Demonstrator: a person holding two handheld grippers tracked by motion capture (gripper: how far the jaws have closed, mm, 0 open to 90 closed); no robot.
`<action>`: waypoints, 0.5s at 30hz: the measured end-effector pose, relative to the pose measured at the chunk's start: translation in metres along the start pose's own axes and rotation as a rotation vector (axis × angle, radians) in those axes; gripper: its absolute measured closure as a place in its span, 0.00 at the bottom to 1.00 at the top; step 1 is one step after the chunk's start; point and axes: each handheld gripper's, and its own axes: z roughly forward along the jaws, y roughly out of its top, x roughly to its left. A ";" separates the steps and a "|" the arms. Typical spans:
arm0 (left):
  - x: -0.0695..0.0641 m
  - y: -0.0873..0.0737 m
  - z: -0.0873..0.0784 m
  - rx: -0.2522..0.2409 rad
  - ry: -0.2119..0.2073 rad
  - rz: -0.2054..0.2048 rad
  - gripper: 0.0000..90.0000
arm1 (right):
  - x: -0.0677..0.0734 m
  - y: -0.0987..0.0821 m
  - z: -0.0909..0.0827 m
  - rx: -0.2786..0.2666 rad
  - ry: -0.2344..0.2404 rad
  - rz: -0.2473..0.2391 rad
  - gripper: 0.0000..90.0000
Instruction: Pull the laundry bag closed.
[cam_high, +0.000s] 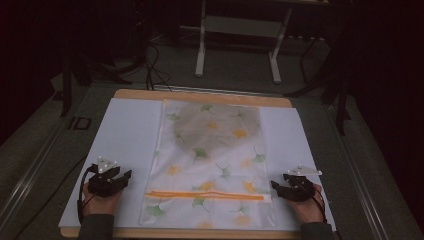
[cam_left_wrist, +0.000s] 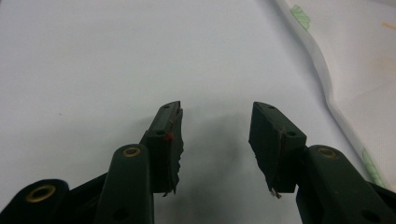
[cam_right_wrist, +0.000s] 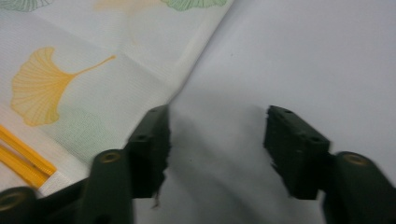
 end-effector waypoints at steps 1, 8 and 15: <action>0.000 0.000 -0.001 -0.002 -0.001 0.010 0.61 | 0.001 0.000 -0.001 -0.003 -0.002 -0.007 0.49; 0.002 -0.001 -0.005 -0.003 -0.026 0.028 0.65 | 0.003 0.001 -0.003 0.002 0.022 -0.021 0.56; 0.003 -0.001 -0.010 -0.014 -0.044 0.020 0.64 | 0.007 0.003 -0.006 0.000 0.022 -0.035 0.59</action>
